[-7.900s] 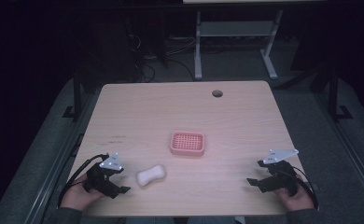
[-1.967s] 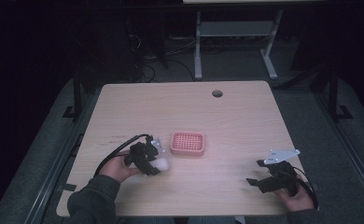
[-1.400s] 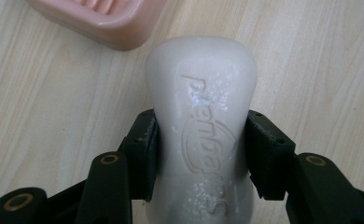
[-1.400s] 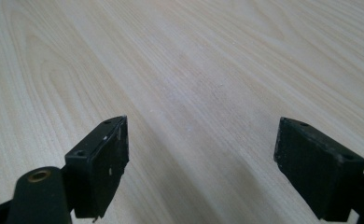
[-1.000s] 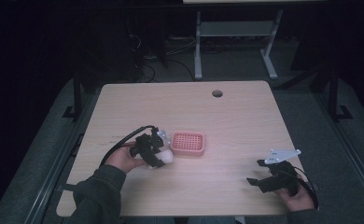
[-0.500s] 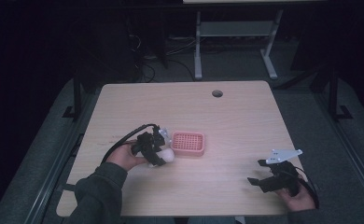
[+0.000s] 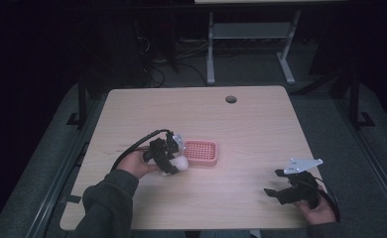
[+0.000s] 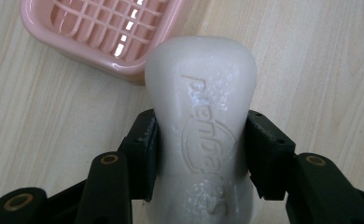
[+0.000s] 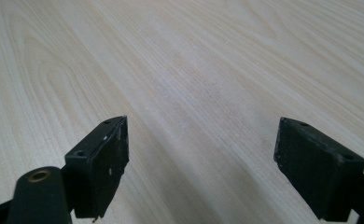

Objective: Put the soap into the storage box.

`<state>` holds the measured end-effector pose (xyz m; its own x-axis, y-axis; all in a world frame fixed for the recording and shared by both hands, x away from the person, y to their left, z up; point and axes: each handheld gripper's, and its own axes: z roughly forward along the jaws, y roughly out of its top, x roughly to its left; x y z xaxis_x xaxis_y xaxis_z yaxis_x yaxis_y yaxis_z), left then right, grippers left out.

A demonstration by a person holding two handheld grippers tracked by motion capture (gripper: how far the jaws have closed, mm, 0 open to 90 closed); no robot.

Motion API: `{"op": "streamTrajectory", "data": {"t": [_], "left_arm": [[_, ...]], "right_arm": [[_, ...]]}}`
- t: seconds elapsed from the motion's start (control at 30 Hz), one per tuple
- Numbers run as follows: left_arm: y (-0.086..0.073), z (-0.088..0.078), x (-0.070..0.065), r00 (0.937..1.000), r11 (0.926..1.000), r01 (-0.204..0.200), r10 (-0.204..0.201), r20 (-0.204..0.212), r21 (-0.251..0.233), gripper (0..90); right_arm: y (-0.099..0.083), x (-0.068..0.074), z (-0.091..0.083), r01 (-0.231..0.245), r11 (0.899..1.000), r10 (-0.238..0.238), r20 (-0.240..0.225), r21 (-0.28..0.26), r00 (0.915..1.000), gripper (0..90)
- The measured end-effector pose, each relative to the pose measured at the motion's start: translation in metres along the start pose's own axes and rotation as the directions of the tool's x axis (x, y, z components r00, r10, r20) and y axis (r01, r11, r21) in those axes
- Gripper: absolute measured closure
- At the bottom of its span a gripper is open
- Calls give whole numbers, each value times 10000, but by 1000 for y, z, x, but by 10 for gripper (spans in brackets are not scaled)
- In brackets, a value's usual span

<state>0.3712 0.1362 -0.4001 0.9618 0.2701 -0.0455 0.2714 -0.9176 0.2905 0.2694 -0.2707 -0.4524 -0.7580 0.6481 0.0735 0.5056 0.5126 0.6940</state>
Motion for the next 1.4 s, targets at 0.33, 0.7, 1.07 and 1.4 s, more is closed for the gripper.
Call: {"op": "streamTrajectory", "data": {"t": [0.33,0.7,1.07,1.4], "left_arm": [[10,-2,3,9999,9999,-112,112,-29,-42,500],[17,0,10,9999,9999,-118,118,31,66,500],[32,-2,15,9995,9994,-321,321,24,100,500],[46,2,20,9992,9993,-366,364,166,106,500]], "right_arm": [[0,0,0,25,10000,-25,8,-41,10000,176],[-1,-1,-1,-34,10000,34,5,-74,10000,176],[-1,-1,-1,-29,10000,29,-24,-77,10000,175],[-2,-2,-2,-51,9999,50,-57,-162,10000,175]]}}
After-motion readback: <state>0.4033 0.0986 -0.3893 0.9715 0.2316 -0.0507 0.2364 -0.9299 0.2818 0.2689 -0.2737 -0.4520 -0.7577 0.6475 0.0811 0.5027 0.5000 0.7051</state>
